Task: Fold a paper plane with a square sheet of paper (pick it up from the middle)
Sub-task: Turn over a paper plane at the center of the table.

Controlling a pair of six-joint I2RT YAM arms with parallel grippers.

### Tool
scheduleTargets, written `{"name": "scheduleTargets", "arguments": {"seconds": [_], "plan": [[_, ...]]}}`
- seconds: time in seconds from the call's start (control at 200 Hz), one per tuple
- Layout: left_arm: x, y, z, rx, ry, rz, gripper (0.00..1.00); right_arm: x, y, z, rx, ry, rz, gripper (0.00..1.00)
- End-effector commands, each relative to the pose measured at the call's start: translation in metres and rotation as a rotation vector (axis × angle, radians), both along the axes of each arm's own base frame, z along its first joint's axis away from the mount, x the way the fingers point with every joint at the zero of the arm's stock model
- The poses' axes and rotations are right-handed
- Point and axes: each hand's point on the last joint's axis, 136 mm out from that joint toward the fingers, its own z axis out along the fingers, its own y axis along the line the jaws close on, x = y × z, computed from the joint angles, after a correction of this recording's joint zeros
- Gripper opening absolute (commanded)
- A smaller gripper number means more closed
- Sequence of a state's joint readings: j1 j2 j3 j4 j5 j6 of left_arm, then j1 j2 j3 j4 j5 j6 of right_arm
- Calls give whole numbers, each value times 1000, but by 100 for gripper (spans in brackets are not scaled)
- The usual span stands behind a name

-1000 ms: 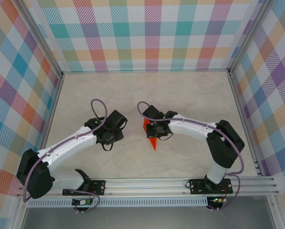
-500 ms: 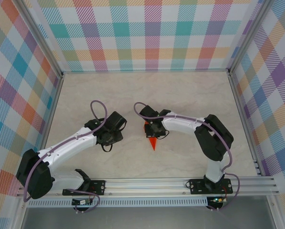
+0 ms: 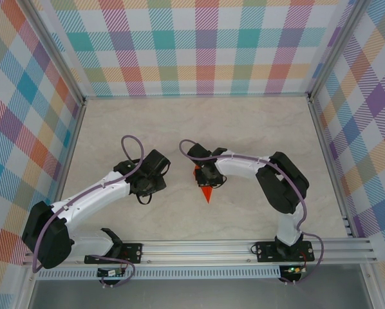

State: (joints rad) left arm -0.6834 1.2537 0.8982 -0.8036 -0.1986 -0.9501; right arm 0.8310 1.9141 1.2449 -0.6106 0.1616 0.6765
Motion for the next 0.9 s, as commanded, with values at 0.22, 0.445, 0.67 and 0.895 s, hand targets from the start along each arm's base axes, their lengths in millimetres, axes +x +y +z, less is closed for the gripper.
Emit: {"name": "scheduleTargets", "arguments": {"seconds": [0.22,0.445,0.67,0.895], "plan": [[2,1,-7,1,21,3,44,-11,-18,-36,-152,121,-45,28],[3,0,-7,-1,22,3,45,-14,-26,-47,-221,151,-63,34],[4,0,-5,2,20,3,45,-5,-24,-40,-234,127,-76,39],[3,3,-5,11,20,3,45,-5,-19,-45,-205,135,-84,40]]}}
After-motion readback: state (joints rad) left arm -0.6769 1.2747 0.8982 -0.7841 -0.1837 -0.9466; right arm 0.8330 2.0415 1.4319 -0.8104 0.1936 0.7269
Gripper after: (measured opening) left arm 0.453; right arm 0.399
